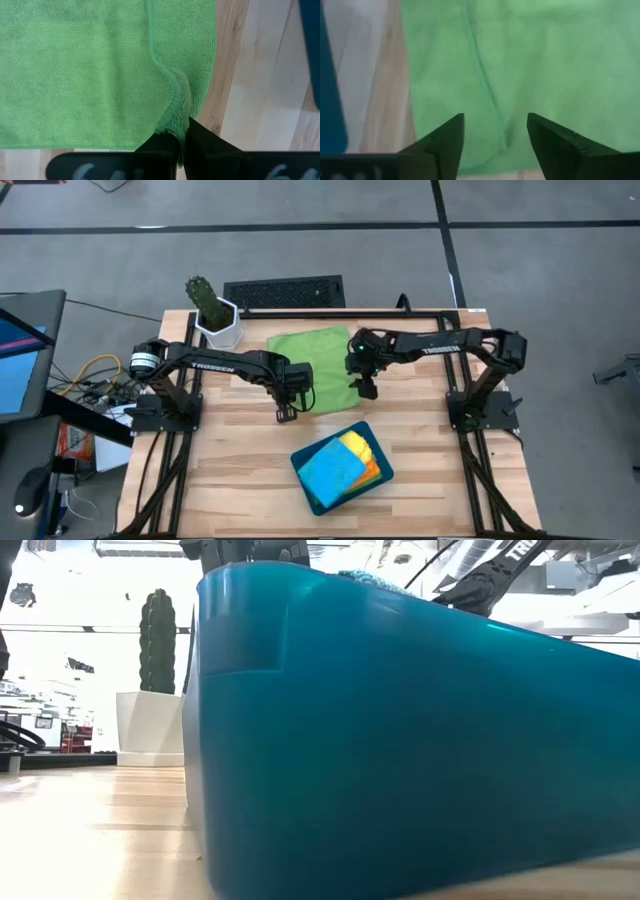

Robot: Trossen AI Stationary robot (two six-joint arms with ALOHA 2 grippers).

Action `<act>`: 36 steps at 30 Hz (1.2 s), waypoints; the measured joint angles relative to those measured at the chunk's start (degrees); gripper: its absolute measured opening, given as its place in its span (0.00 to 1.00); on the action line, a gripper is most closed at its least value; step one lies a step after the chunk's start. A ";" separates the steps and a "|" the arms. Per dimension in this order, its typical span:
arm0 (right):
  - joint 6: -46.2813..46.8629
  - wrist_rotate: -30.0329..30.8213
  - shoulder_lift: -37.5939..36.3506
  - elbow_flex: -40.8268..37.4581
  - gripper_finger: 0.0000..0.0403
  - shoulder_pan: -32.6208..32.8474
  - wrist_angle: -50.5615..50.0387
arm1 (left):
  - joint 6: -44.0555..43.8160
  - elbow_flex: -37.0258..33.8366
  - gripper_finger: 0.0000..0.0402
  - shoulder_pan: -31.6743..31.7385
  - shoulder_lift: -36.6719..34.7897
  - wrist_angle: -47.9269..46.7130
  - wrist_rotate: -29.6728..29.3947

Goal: Fold microfiber towels
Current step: Fold the green microfiber towel

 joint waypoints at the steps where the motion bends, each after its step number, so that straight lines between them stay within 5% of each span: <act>1: -0.34 -0.01 0.33 -0.17 0.60 -0.02 -0.39 | -0.02 0.00 0.00 0.00 0.00 0.00 0.01; 11: -1.51 -1.98 7.45 0.02 0.55 0.40 -0.61 | -0.50 0.00 0.00 0.00 -0.02 -0.10 -0.04; 20: -2.51 -1.68 2.45 -0.06 0.20 0.38 -1.89 | -0.52 0.00 0.00 0.00 -0.02 -0.06 -0.04; 27: -2.52 -2.98 2.07 -0.11 0.04 -0.37 -4.06 | -0.55 0.00 0.00 0.00 -0.02 -0.03 -0.04; 36: 0.94 -0.09 -4.15 -0.12 0.02 0.07 -5.94 | -3.52 0.23 0.00 0.00 -0.43 -1.69 -4.05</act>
